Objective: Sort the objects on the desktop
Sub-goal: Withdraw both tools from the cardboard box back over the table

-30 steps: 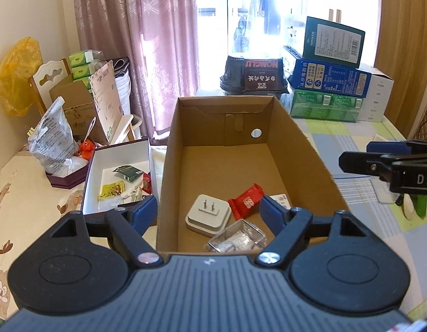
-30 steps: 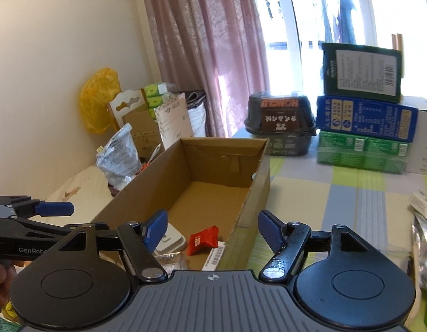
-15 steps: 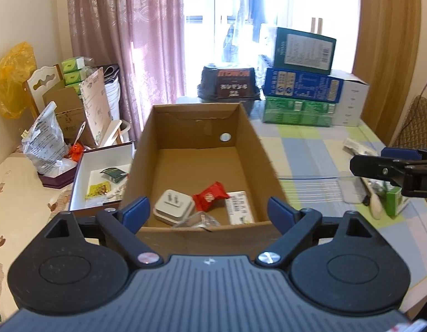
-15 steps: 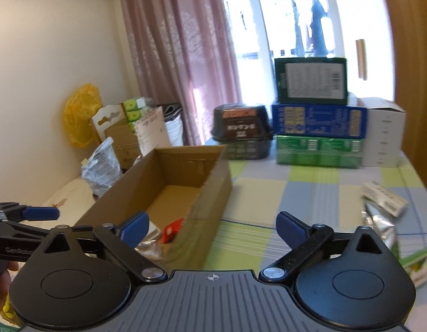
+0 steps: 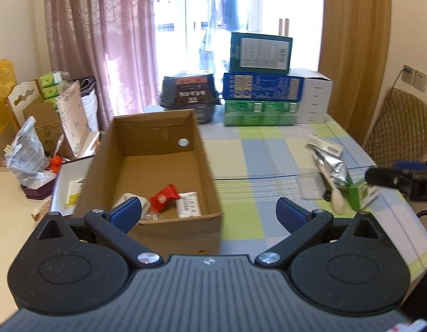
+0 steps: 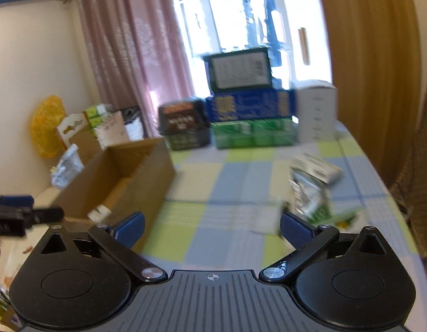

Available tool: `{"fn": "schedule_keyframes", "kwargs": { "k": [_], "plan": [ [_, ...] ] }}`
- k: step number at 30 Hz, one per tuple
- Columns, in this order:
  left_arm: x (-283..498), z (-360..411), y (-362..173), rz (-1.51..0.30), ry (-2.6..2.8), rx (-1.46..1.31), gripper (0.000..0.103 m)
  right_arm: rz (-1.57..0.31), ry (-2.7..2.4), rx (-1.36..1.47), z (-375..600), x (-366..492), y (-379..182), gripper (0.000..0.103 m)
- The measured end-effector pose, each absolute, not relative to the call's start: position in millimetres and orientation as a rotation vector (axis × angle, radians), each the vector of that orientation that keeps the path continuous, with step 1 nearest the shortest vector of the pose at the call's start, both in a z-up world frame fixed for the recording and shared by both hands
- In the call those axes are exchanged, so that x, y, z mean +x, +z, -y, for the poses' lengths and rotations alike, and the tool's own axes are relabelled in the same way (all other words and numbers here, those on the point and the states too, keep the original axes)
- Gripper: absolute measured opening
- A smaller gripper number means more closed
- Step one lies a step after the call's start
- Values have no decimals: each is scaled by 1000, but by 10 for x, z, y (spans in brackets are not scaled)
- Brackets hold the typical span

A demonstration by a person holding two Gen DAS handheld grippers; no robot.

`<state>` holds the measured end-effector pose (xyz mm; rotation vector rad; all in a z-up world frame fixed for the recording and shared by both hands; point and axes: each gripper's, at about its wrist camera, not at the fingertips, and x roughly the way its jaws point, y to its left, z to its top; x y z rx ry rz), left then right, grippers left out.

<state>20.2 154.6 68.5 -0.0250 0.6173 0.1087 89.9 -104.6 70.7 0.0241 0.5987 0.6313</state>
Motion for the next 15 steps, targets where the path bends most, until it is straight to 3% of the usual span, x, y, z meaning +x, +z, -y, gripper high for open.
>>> {"fn": "schedule_keyframes", "kwargs": {
  "k": [15],
  "plan": [
    [538,-624,438,-673,-80,13,102,-666,417,75,2076,973,403,101]
  ]
}}
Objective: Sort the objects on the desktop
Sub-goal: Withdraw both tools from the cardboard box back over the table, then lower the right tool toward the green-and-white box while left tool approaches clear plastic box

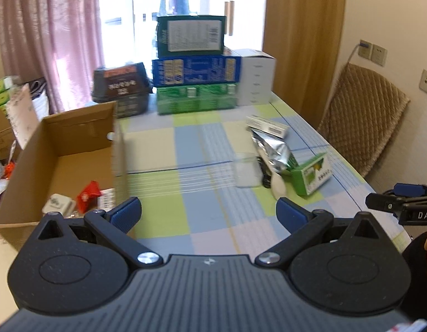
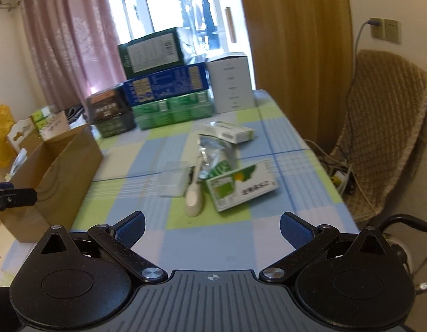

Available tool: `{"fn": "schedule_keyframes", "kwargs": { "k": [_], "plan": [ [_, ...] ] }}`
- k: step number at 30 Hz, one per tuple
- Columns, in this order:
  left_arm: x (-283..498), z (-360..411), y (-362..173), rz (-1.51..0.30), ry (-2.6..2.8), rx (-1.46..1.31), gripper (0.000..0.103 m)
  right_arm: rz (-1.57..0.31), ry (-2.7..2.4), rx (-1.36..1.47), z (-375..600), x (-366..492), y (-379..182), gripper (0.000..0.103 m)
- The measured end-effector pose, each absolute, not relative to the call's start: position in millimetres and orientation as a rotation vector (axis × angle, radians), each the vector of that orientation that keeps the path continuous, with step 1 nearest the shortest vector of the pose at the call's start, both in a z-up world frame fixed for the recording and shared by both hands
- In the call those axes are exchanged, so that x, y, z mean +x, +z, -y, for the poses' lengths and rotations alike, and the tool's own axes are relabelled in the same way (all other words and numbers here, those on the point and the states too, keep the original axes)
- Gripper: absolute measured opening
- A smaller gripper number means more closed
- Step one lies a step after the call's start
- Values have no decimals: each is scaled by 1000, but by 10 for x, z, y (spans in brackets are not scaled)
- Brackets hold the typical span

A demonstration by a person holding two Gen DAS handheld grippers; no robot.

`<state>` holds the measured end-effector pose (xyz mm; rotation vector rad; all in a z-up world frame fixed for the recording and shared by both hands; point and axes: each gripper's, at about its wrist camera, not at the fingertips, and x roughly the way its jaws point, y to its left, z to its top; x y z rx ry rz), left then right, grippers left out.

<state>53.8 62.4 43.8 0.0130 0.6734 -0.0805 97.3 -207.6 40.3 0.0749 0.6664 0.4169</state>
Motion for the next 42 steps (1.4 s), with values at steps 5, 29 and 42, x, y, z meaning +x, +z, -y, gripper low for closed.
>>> {"fn": "schedule_keyframes", "kwargs": {
  "k": [5,29,42],
  "plan": [
    [690,-452,326,-696,-111,26,102,-678,404,86,2170,1040,354,101],
    [1388,-159,-167,-789,-191,121,102,-739,630,-358,1772,1835,122,101],
    [1970,146,-277,-788,-353,401,102,-392,957,-1219,1610,1938,-337,101]
  ]
}}
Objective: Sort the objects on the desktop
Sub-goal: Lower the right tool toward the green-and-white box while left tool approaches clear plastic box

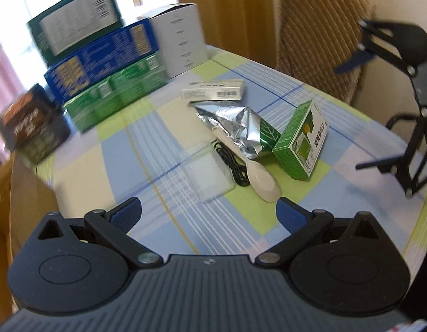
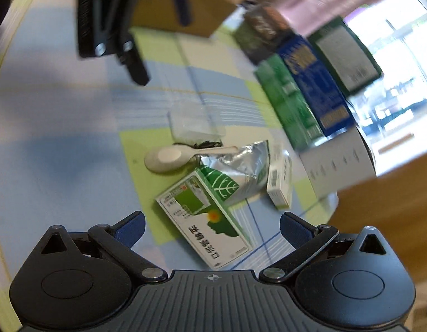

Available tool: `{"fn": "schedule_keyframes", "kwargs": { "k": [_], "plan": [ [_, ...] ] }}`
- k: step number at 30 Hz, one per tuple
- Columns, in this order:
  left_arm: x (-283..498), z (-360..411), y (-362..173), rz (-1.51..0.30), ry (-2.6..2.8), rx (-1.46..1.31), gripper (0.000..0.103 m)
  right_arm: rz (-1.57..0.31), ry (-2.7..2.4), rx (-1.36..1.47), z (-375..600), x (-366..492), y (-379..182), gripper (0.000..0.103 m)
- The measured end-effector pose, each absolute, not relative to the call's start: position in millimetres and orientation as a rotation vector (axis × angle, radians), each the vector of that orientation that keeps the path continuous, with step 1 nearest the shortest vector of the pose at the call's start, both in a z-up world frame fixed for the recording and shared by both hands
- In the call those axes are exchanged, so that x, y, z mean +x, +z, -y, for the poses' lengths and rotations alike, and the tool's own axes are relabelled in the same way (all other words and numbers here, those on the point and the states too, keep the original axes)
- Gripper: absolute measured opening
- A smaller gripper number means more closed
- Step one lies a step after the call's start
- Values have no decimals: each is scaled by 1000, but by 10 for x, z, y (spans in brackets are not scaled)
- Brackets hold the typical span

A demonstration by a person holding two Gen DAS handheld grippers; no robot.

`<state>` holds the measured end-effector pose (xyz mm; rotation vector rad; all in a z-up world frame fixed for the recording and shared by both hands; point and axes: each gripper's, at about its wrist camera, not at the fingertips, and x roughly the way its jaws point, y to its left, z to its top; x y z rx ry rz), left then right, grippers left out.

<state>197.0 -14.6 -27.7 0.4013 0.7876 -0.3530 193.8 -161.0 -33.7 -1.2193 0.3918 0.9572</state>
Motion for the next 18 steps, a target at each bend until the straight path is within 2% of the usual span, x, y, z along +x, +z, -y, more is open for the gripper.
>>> {"fn": "schedule_keyframes", "kwargs": {
  "k": [8,15,18],
  "plan": [
    [2248,280,-436,-755,-531,673,102,-379,1042,-1351,1566,2127,-534,101],
    [2495,268,-575,-763,-699,786,101,-355,1058,-1461,1502,2281,-691,100],
    [2566,287,-645,-746,-772,847,101,-352,1074,-1511,1486,2305,-779,94]
  ]
}}
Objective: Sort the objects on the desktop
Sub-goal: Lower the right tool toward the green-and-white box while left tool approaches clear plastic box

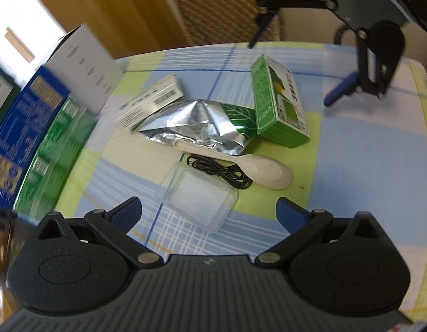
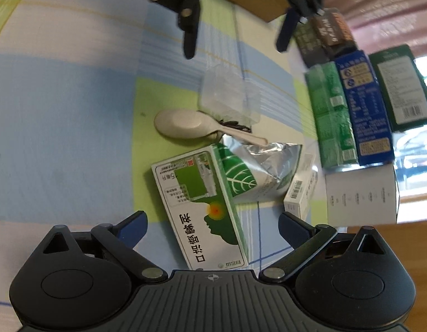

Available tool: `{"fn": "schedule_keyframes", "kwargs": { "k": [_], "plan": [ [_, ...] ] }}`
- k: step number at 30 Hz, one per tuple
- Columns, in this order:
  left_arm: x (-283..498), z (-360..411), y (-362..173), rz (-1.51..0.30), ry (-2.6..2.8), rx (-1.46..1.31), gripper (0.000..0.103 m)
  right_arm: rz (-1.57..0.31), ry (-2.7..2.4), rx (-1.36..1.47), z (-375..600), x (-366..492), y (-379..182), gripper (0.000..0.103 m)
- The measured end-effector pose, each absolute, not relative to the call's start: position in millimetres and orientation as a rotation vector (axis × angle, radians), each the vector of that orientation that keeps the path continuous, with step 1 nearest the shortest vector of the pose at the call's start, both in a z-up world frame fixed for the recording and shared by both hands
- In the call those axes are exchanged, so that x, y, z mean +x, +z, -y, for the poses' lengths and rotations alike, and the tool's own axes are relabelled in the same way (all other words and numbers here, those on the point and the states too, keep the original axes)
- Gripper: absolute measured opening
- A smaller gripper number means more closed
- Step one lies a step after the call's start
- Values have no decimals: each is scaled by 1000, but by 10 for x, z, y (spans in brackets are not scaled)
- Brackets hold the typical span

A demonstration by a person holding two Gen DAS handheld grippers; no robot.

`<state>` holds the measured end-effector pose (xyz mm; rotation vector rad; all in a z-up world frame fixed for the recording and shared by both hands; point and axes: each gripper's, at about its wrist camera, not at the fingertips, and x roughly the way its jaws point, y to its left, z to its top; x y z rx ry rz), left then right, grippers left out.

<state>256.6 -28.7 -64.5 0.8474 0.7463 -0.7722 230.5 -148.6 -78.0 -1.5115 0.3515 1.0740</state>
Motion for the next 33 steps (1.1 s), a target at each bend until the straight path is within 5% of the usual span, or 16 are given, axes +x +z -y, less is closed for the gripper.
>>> {"fn": "schedule_keyframes", "kwargs": {
  "k": [2,14,19,33],
  "plan": [
    [2597,305,-698,-730,-803,889,101,-353,1081,-1546,1468,2331,-838,83],
    [2952,319,-943,-715,-935,980,100,-365,1111,-1585,1407,2494,-963,80],
    [3079,297,-1074,-733,-972,972,100,-389,1127,-1573,1383,2505,-954,61],
    [3353,302,-1189,-807,-1056,899,91,-539,1143,-1484,1292,2534,-827,60]
  ]
}}
